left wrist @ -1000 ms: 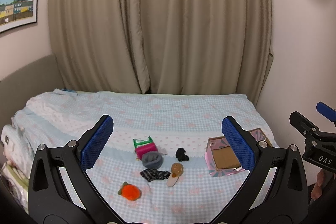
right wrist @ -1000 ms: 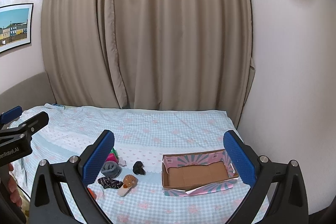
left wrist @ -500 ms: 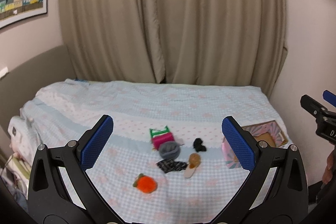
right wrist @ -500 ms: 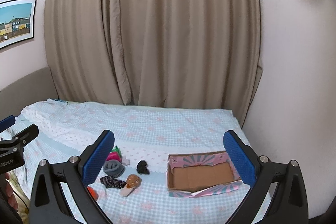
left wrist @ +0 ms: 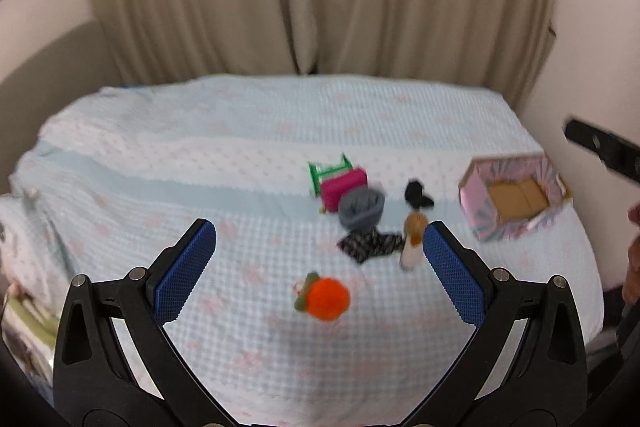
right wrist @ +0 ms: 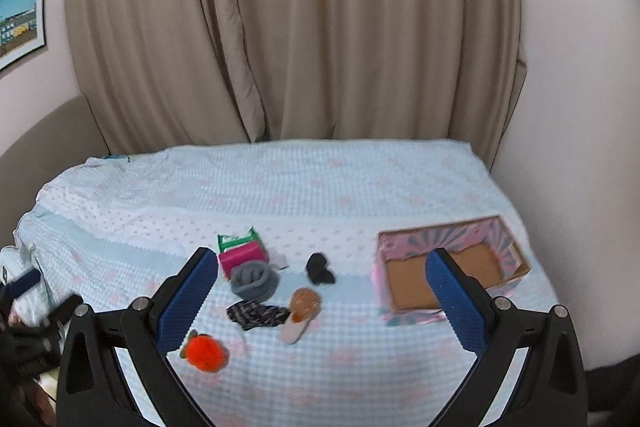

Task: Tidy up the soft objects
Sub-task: 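Grasp the orange fluffy ball with the left tool while the right grasps the black cloth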

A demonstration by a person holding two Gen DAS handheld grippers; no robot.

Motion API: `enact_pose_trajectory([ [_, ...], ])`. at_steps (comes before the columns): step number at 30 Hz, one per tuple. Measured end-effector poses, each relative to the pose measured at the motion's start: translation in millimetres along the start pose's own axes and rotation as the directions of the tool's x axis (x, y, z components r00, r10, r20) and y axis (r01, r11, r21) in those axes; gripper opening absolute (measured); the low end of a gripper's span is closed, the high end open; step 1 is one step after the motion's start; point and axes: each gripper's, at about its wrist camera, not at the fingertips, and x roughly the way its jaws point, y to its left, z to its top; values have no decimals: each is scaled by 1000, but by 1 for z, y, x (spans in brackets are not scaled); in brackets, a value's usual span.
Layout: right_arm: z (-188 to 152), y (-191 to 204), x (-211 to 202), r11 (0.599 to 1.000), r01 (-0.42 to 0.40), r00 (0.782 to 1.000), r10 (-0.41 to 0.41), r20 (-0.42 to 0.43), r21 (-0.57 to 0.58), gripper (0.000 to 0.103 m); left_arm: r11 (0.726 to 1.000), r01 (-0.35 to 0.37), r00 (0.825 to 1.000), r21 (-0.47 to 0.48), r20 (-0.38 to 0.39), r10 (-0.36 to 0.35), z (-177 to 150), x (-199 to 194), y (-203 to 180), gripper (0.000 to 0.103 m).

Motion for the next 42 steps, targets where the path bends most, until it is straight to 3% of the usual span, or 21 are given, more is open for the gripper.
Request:
enact_pose_trajectory([
  [6, -22, 47, 56, 1000, -2, 999, 3, -42, 12, 103, 989, 120, 988, 89, -109, -110, -35, 72, 14, 103],
  [14, -70, 95, 140, 988, -73, 995, 63, -78, -136, 103, 962, 219, 962, 163, -198, -186, -92, 168, 10, 103],
  [21, -130, 112, 220, 955, -127, 984, 88, -154, -267, 103, 951, 252, 945, 178, -256, -202, -137, 231, 0, 102],
  [27, -166, 109, 275, 934, -178, 973, 120, -199, -310, 102, 948, 250, 945, 196, -263, -195, -160, 261, -10, 102],
  [31, -182, 118, 302, 911, -227, 960, 150, -235, -345, 98, 948, 246, 944, 200, -273, -188, -168, 274, -14, 99],
  [33, -189, 119, 314, 903, -255, 951, 169, -261, -346, 90, 947, 247, 944, 204, -273, -187, -169, 281, -14, 98],
  [38, -197, 121, 330, 882, -263, 947, 159, -278, -391, 76, 950, 222, 946, 220, -286, -155, -171, 292, -12, 81],
  [42, -197, 113, 338, 873, -266, 946, 156, -283, -408, 66, 959, 210, 948, 192, -278, -152, -164, 295, -5, 58],
])
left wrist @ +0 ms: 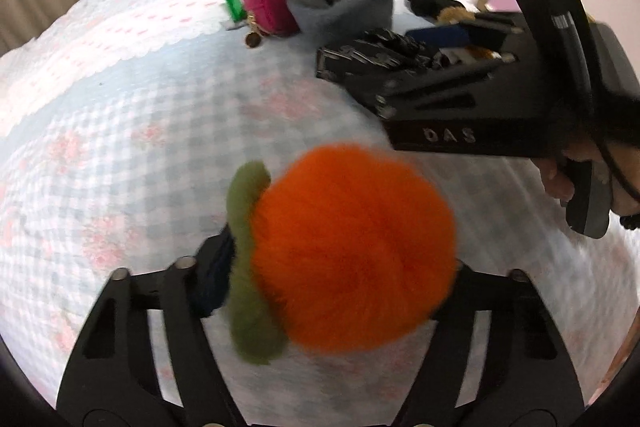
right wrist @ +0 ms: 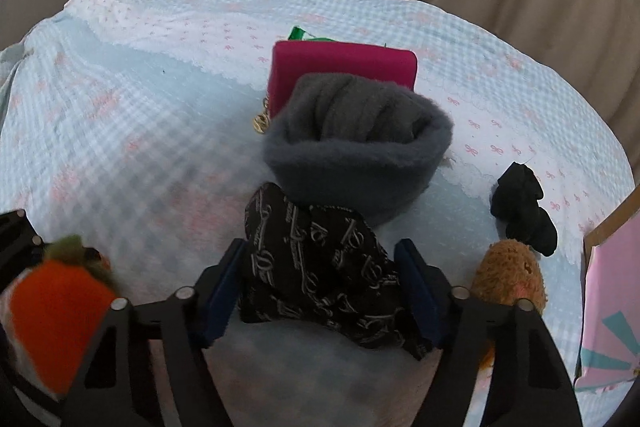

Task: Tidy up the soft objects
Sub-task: 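Grasp the orange fluffy ball with the left tool while the right grasps the black cloth, then carry both items over the cardboard box and release them inside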

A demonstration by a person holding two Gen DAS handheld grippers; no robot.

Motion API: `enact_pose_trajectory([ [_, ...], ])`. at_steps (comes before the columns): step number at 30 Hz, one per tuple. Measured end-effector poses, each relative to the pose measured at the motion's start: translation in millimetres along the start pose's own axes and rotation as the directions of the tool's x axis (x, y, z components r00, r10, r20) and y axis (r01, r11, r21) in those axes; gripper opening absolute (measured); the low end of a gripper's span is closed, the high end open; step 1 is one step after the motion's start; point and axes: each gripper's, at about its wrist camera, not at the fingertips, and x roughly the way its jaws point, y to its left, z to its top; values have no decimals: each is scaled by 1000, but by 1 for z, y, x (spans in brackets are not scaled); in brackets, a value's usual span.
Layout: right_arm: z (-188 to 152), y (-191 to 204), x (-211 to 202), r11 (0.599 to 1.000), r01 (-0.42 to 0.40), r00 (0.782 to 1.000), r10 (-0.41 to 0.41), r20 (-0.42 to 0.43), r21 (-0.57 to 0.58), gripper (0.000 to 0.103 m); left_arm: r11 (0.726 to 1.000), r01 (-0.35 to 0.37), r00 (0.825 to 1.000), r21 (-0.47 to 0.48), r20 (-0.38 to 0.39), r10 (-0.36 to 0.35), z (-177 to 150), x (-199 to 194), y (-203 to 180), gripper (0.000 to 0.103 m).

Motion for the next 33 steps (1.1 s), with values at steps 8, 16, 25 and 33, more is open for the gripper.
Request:
enact_pose_trajectory([
  [8, -4, -3, -1, 1000, 11, 1000, -11, 4, -14, 42, 1000, 14, 1000, -25, 5, -13, 6, -8, 10, 38],
  [16, -5, -1, -34, 998, 11, 999, -13, 36, 68, 32, 999, 7, 999, -34, 37, -6, 11, -34, 12, 38],
  [25, 19, 0, -93, 988, 10, 995, -25, 94, 156, 31, 999, -5, 996, -41, 90, 9, 39, -83, 20, 38],
  [33, 57, -7, -196, 960, 24, 986, -70, 155, 279, 31, 1000, 14, 985, -25, 174, -10, 88, -172, 17, 38],
])
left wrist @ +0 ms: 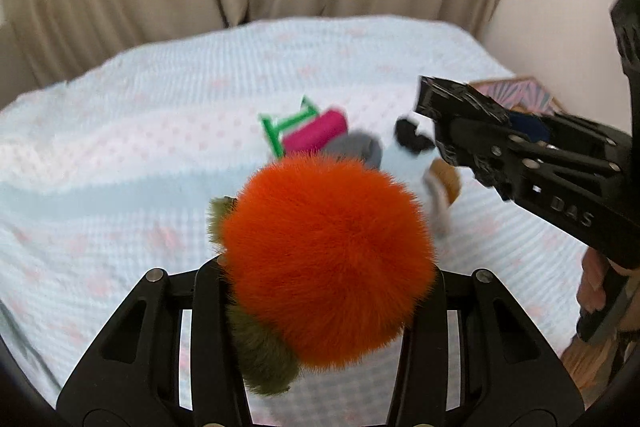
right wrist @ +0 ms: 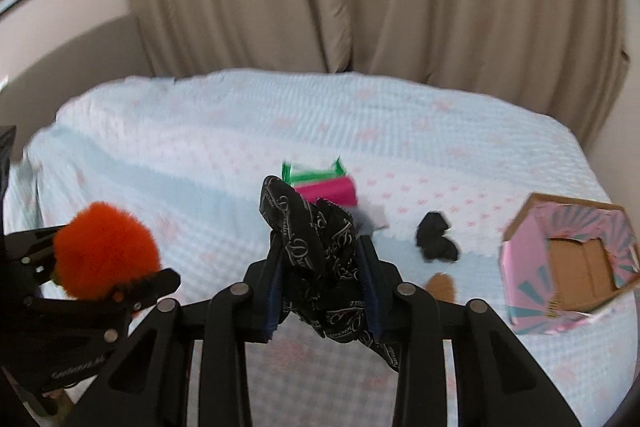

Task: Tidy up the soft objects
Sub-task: 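Carry both items over the cardboard box and release them inside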

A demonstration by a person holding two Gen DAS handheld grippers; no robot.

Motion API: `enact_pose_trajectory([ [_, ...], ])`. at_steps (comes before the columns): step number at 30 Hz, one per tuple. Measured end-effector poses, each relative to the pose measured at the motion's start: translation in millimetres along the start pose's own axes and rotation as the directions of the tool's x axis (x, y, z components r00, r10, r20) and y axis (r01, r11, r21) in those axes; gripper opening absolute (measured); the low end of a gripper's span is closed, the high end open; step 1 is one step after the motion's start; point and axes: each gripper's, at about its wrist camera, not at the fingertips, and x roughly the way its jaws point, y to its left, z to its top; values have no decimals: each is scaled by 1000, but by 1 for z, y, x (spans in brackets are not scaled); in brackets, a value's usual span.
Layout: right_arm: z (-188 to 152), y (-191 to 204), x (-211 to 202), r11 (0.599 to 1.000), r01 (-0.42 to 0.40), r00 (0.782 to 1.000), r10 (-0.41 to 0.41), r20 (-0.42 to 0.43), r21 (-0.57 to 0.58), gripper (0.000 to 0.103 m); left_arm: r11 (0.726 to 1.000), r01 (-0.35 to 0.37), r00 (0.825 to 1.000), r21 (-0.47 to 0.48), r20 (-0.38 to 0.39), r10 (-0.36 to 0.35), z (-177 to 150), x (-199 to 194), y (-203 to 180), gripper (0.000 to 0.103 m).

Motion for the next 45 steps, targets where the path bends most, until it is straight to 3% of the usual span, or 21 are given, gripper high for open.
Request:
enact_pose_trajectory([
  [5, 27, -16, -59, 993, 71, 997, -73, 22, 90, 31, 999, 50, 998, 12, 24, -50, 43, -35, -19, 38],
  [10, 45, -55, -116, 965, 160, 984, -173, 46, 209, 31, 992, 115, 992, 44, 40, -116, 81, -46, -56, 38],
  [16, 57, -108, -161, 937, 235, 966, -253, 42, 257, 31, 982, 172, 983, 76, 52, -176, 124, -52, -126, 38],
  [23, 63, -187, -192, 925, 260, 960, -278, 29, 275, 31, 979, 199, 979, 56, 33, -201, 161, -32, -209, 38],
  [29, 67, -259, -192, 933, 225, 971, -239, 18, 280, 31, 987, 145, 989, 69, 26, -147, 185, 3, -285, 38],
  [34, 65, -321, -174, 943, 204, 979, -203, -29, 262, 31, 990, 133, 991, 39, -2, -133, 203, 45, -326, 38],
  [41, 50, -403, -113, 949, 151, 985, -123, -118, 276, 31, 994, 107, 990, 19, -96, -105, 214, 127, -375, 38],
  [45, 38, -440, -73, 948, 125, 982, -75, -173, 295, 31, 995, 102, 979, -5, -178, -101, 211, 182, -391, 38],
])
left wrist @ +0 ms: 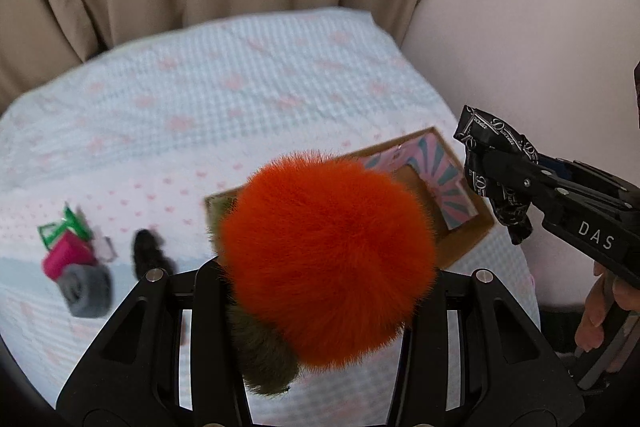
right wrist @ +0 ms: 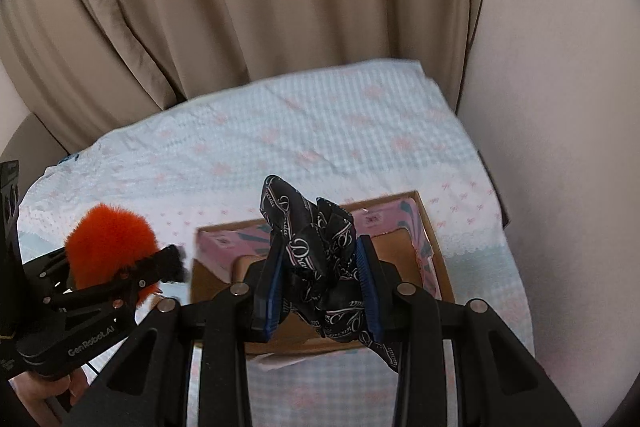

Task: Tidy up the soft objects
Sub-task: 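Carry both items over the cardboard box and release them inside, then lift both tools from the box and move back toward the remaining items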

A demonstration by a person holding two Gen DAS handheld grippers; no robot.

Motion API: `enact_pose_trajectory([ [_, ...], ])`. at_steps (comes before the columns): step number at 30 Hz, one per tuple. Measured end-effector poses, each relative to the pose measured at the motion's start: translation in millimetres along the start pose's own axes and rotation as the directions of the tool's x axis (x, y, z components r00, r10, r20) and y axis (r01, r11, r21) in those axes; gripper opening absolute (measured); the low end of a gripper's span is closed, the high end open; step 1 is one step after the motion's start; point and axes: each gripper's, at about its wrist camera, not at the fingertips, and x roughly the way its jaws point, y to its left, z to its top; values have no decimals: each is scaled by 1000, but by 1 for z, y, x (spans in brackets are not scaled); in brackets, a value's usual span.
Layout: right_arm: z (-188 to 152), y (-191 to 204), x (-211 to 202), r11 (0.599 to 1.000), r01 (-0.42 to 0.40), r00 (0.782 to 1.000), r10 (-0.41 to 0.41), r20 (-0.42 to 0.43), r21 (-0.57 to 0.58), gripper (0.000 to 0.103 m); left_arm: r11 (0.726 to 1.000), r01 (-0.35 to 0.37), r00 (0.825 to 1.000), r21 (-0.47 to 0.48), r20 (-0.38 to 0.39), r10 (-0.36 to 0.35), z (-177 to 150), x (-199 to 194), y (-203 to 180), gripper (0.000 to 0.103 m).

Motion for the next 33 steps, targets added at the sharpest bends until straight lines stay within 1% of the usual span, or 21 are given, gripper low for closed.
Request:
enact_pose_trajectory([
  [4, 3, -32, 45, 999, -28, 998, 29, -51, 32, 31, 1000, -25, 995, 12, -92, 26, 6, 56, -2, 38],
  [8, 3, -49, 83, 994, -71, 991, 80, -110, 81, 31, 999, -39, 972, -6, -234, 37, 3, 109, -5, 38],
  [11, 0, -51, 109, 991, -95, 981, 108, -158, 92, 31, 999, -40, 955, -4, -296, 37, -6, 137, -3, 38],
  [14, -5, -51, 131, 989, -107, 970, 127, -209, 100, 31, 999, -53, 943, 14, -329, 54, -13, 152, -6, 38],
  [16, -11, -53, 144, 985, -113, 960, 143, -242, 130, 31, 997, -64, 938, 35, -339, 72, -16, 158, -8, 38],
  [17, -13, -53, 150, 983, -115, 953, 150, -263, 142, 31, 997, -68, 936, 44, -342, 79, -17, 158, -8, 41],
  [18, -15, -54, 157, 981, -119, 945, 159, -286, 152, 33, 996, -67, 935, 51, -345, 80, -17, 159, -9, 52],
  [19, -15, -53, 161, 980, -119, 939, 163, -304, 159, 34, 996, -65, 934, 59, -347, 81, -18, 160, -9, 78],
  [20, -16, -52, 165, 980, -111, 933, 159, -324, 163, 41, 996, -67, 933, 67, -350, 86, -18, 160, -9, 94],
  [21, -17, -52, 170, 982, -99, 928, 148, -341, 159, 50, 995, -75, 930, 73, -354, 96, -19, 159, -8, 103],
  [22, -17, -52, 172, 984, -90, 927, 139, -347, 156, 56, 993, -84, 930, 77, -352, 106, -19, 157, -7, 103],
  [23, -17, -53, 172, 984, -83, 931, 134, -339, 160, 76, 993, -91, 928, 80, -355, 114, -20, 157, -6, 103],
  [24, -16, -54, 171, 982, -87, 934, 139, -330, 168, 99, 993, -91, 925, 79, -362, 113, -22, 157, -3, 103],
  [25, -15, -55, 169, 980, -94, 935, 148, -322, 177, 103, 994, -88, 925, 72, -365, 108, -23, 156, -1, 103],
  [27, -14, -57, 166, 979, -95, 937, 149, -317, 178, 103, 995, -83, 925, 53, -367, 97, -25, 153, 3, 103],
  [31, -12, -53, 160, 986, -92, 940, 132, -313, 140, 103, 996, -77, 927, 37, -364, 85, -26, 144, 7, 103],
  [32, -12, -53, 157, 988, -82, 944, 119, -306, 130, 103, 996, -76, 928, 38, -363, 85, -26, 141, 7, 103],
  [33, -11, -52, 154, 990, -71, 950, 104, -295, 123, 103, 996, -80, 934, 44, -347, 90, -26, 138, 7, 103],
])
